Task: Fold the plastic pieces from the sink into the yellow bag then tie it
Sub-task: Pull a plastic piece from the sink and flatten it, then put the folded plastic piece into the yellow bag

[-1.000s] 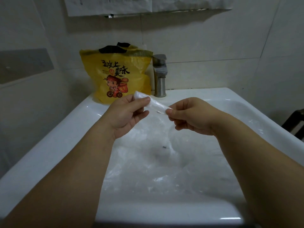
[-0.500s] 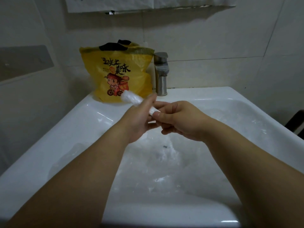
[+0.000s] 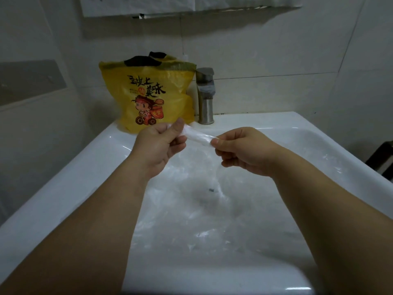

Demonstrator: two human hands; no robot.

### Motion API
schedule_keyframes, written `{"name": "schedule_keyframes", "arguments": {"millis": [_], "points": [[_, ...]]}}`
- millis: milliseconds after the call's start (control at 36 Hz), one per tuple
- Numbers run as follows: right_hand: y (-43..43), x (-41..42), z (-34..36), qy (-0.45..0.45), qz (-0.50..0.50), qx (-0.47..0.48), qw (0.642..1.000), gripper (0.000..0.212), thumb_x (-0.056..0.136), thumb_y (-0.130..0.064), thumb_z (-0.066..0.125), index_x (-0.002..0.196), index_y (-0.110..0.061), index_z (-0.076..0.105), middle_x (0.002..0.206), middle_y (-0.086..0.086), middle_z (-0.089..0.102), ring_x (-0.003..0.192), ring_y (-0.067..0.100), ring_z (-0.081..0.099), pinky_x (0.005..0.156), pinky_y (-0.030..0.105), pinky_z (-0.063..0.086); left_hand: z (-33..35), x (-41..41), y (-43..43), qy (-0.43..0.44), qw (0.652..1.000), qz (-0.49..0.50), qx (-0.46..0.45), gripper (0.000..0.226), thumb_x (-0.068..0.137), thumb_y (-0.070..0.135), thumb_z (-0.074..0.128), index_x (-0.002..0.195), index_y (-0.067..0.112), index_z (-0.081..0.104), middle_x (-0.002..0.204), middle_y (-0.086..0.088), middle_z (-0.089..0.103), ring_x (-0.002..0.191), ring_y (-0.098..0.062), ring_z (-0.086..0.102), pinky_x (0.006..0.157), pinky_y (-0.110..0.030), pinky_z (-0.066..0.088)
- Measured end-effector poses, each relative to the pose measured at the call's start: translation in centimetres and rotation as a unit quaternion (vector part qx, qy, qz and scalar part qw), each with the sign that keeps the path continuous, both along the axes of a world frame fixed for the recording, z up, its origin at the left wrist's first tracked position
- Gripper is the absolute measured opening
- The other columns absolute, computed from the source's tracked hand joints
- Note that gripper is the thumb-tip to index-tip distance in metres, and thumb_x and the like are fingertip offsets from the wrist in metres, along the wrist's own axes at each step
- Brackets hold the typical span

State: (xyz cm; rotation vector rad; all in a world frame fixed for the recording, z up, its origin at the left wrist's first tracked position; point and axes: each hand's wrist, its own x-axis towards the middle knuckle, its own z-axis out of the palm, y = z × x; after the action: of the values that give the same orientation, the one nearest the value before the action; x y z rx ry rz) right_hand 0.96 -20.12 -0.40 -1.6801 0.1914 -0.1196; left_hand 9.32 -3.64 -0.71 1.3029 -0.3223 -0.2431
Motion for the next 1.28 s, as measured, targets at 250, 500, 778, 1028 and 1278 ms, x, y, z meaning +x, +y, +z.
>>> {"name": "schedule_keyframes", "arguments": {"millis": [250,500,778,1028,1278], "points": [[0.0,0.0,-0.8,-0.022,-0.051,-0.044,0.997,0.011,0.093,-0.016,0.062,0.092,-0.006,0.067,0.074,0.006,0.055,0.065,0.014,0.052,0.06,0.023,0.049,-0.8,-0.4,0.7,-0.046,0.994,0.041,0.092,0.005,0.09,0.008,0.064,0.087,0.01,0.068,0.069,-0.001,0.066,0.06,-0.002,0.065,0.058,-0.015,0.054],[1.4,1.6,3.1,-0.107,-0.084,-0.057,0.989,0.012,0.094,-0.013,0.058,0.101,-0.007,0.067,0.075,0.005,0.057,0.063,0.012,0.053,0.068,0.029,0.054,3.1,0.3,1.0,-0.109,0.983,0.14,0.049,0.01,0.087,0.01,0.069,0.08,0.017,0.07,0.058,0.005,0.066,0.058,-0.005,0.062,0.06,-0.015,0.052],[2.1,6.5,11.4,-0.169,-0.13,-0.105,0.971,0.039,0.093,-0.025,0.062,0.128,-0.012,0.055,0.111,0.008,0.061,0.08,0.017,0.062,0.064,0.024,0.056,11.7,5.2,1.6,-0.185,0.945,0.266,0.042,0.018,0.095,0.017,0.06,0.085,0.027,0.071,0.066,0.01,0.064,0.065,-0.001,0.063,0.082,-0.025,0.055],[1.5,10.8,13.7,-0.163,-0.127,-0.142,0.968,0.03,0.094,-0.024,0.059,0.122,-0.014,0.06,0.101,0.006,0.062,0.081,0.019,0.059,0.076,0.036,0.057,16.5,9.9,1.7,-0.336,0.849,0.335,0.233,0.024,0.1,0.019,0.05,0.11,0.018,0.071,0.109,-0.001,0.069,0.105,-0.018,0.062,0.083,-0.02,0.043],[1.3,14.7,12.8,-0.177,-0.1,-0.175,0.963,0.031,0.096,-0.027,0.056,0.125,-0.016,0.059,0.092,-0.003,0.059,0.071,0.01,0.057,0.073,0.029,0.056,15.2,15.1,-0.6,-0.323,0.752,0.115,0.562,0.022,0.098,0.025,0.045,0.089,0.021,0.064,0.089,-0.003,0.056,0.091,-0.026,0.055,0.076,-0.031,0.04]]}}
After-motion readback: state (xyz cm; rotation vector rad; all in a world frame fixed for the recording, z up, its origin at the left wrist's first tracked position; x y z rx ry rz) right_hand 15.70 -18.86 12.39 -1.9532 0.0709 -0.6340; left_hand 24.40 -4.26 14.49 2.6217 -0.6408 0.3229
